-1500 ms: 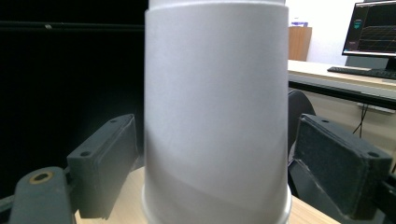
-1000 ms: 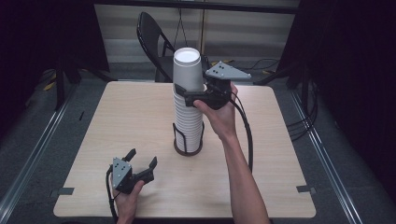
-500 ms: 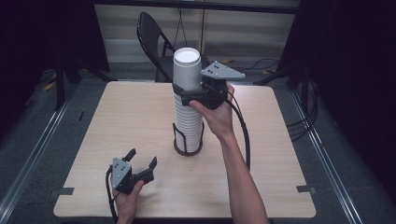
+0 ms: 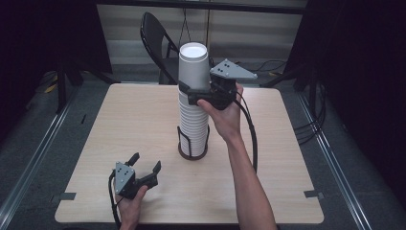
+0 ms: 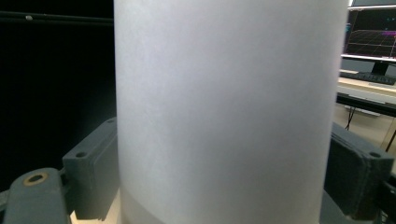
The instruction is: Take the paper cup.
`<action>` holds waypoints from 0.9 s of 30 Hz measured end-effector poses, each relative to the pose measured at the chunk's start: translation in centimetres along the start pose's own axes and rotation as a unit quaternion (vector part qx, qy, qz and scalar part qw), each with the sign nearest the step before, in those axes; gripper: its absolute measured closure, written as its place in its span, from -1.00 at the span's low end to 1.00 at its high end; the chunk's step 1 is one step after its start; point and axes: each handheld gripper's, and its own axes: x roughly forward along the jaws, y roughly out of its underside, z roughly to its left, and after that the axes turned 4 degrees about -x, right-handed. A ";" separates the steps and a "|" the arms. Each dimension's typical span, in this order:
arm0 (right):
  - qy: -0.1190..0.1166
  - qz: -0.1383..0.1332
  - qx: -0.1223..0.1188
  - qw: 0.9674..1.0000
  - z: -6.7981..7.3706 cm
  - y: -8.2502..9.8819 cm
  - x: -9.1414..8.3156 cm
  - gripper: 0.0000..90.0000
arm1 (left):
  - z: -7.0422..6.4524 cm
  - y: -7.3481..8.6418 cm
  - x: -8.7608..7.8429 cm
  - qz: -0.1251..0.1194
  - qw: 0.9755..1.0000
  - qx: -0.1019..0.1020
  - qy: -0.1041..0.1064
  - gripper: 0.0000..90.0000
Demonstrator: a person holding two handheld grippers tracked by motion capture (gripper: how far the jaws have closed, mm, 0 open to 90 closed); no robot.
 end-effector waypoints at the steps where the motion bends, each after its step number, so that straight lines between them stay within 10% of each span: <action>1: 0.000 0.000 -0.002 1.000 0.0 -0.1 0.0 -0.73 | 0.0 0.0 0.0 0.000 1.000 0.000 0.000 -0.64; 27: 0.005 -0.031 0.011 0.999 -0.1 -3.1 -0.4 -0.72 | 0.0 0.0 0.0 0.001 1.000 0.001 0.000 -0.64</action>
